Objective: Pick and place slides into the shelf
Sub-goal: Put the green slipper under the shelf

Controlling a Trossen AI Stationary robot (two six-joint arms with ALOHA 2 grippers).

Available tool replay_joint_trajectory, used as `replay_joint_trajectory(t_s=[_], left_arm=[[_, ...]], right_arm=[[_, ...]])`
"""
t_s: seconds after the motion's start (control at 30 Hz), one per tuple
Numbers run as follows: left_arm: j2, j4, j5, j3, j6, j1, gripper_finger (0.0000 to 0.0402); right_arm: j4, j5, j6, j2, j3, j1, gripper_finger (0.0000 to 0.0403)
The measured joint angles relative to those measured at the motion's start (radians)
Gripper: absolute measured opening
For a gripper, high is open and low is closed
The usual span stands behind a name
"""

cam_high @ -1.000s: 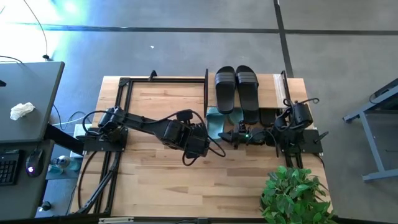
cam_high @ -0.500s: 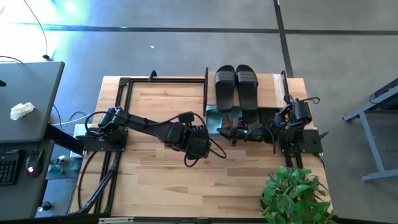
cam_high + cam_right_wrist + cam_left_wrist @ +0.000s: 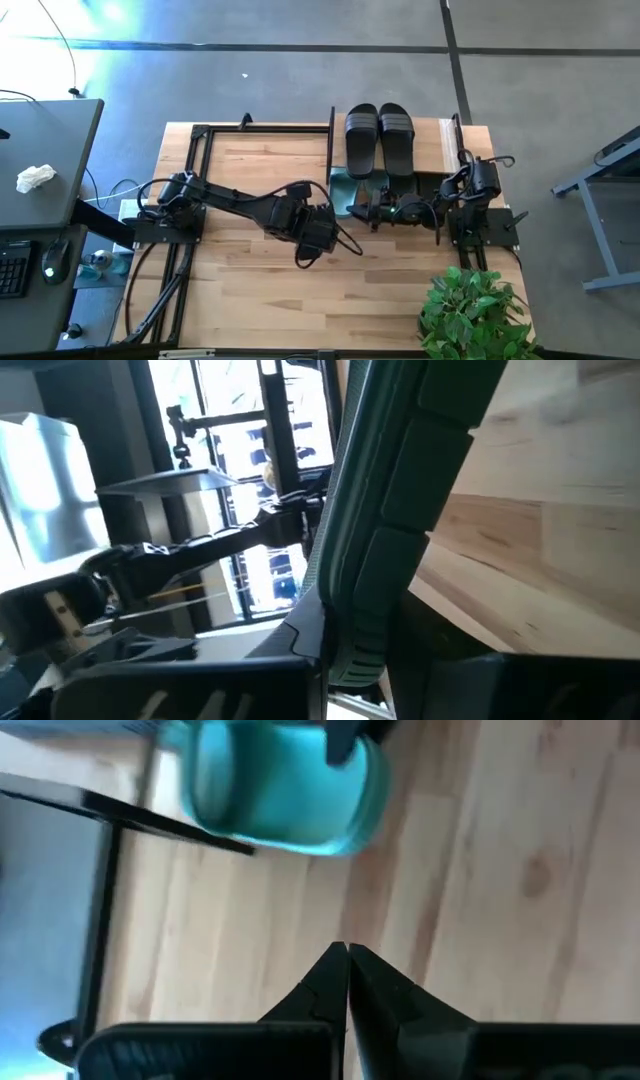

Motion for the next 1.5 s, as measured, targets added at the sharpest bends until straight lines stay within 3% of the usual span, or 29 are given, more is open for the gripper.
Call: replay_joint_trajectory(t_s=[0.17, 0.37, 0.43, 0.63, 0.77, 0.97, 1.13, 1.3, 1.5], left_arm=[[-0.019, 0.074, 0.158, -0.145, 0.006, 0.041, 0.0003], [-0.137, 0.522, 0.471, -0.476, -0.011, 0.127, 0.0003], [-0.191, 0.617, 0.524, -0.571, -0.044, 0.162, 0.0003], [-0.353, 0.861, 0.544, -0.818, -0.195, 0.251, 0.0003], [-0.461, 1.161, 0.559, -0.982, -0.349, 0.265, 0.0003], [-0.496, 1.607, 0.607, -1.202, -0.654, 0.263, 0.0003], [-0.493, 1.82, 0.57, -1.345, -0.893, 0.263, 0.0003], [-0.483, 1.947, 0.523, -1.419, -1.024, 0.263, 0.0006], [-0.438, 2.0, 0.517, -1.412, -1.108, 0.263, 0.0066]], right_arm=[[-0.024, -0.017, -0.009, 0.0, 0.0, 0.0, 0.0035], [-0.035, -0.027, -0.044, 0.0, 0.0, 0.002, 0.0035], [-0.041, -0.031, -0.053, 0.0, 0.0, 0.003, 0.0035], [-0.041, -0.036, -0.077, 0.0, 0.0, 0.003, 0.0035], [-0.042, -0.034, -0.102, 0.0, 0.0, 0.003, 0.0035], [-0.039, -0.034, -0.12, 0.0, -0.001, 0.003, 0.0035], [-0.03, -0.036, -0.145, 0.0, 0.0, 0.004, 0.0035], [-0.026, -0.052, -0.165, 0.0, 0.0, 0.003, 0.0035], [-0.021, -0.062, -0.17, 0.0, 0.0, 0.003, 0.0035]])
